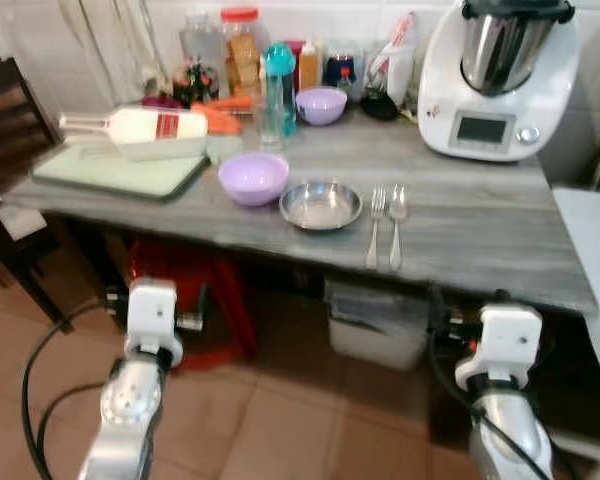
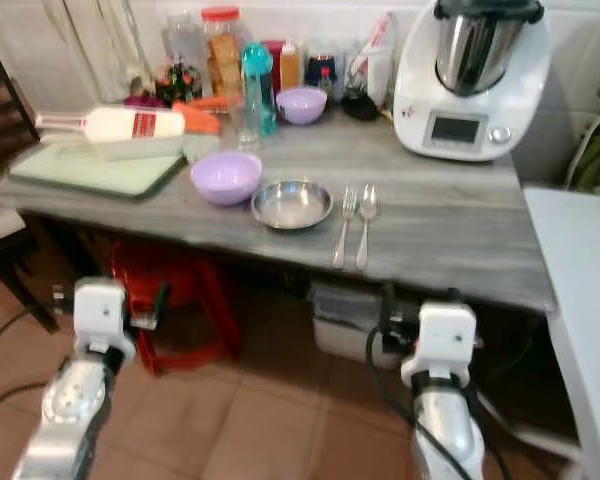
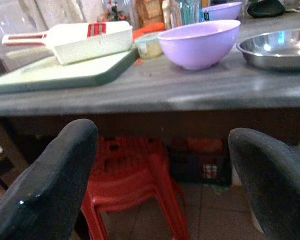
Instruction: Setting the table
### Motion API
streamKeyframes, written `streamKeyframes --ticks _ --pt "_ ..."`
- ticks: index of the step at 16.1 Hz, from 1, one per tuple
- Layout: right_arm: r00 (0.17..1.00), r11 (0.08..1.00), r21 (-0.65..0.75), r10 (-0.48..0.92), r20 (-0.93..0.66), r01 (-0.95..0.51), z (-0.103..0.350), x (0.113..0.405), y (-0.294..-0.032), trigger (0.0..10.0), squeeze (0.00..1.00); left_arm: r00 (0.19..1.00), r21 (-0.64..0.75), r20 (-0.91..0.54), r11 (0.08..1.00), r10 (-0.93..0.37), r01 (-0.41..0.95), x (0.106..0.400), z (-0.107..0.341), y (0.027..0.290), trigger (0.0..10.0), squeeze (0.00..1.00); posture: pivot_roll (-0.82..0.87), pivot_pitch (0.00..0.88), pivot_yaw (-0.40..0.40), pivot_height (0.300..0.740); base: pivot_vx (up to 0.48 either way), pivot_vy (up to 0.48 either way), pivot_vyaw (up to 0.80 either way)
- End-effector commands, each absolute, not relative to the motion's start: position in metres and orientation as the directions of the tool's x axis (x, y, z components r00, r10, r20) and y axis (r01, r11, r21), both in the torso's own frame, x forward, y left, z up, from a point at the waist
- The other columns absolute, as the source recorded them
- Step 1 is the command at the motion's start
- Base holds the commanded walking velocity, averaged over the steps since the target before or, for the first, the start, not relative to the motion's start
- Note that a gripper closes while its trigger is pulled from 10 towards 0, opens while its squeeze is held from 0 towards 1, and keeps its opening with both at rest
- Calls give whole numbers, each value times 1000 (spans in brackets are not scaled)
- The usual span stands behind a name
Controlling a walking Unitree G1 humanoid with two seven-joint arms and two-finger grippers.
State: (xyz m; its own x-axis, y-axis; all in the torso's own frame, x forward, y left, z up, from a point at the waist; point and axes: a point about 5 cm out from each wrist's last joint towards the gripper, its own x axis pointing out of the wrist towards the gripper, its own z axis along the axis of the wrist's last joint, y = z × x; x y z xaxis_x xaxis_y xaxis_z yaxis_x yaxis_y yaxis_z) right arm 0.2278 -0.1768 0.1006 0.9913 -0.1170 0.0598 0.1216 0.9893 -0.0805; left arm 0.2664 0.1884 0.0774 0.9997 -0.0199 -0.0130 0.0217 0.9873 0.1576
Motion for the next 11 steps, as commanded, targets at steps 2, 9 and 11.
streamKeyframes --ticks 2,9,11 --pt "992 991 -68 -109 67 114 103 230 -173 10000 0 1000 174 -15 984 -23 25 268 80 192 10000 0 18 0 41 740 -285 0 0" --pt "991 990 -76 -114 65 119 103 231 -176 10000 0 999 179 -28 983 -29 33 267 78 191 10000 0 14 0 35 740 -287 0 0" --pt "991 989 -83 -115 66 121 103 232 -178 10000 0 999 185 -24 982 -40 44 267 79 190 10000 0 14 0 35 740 -272 0 0"
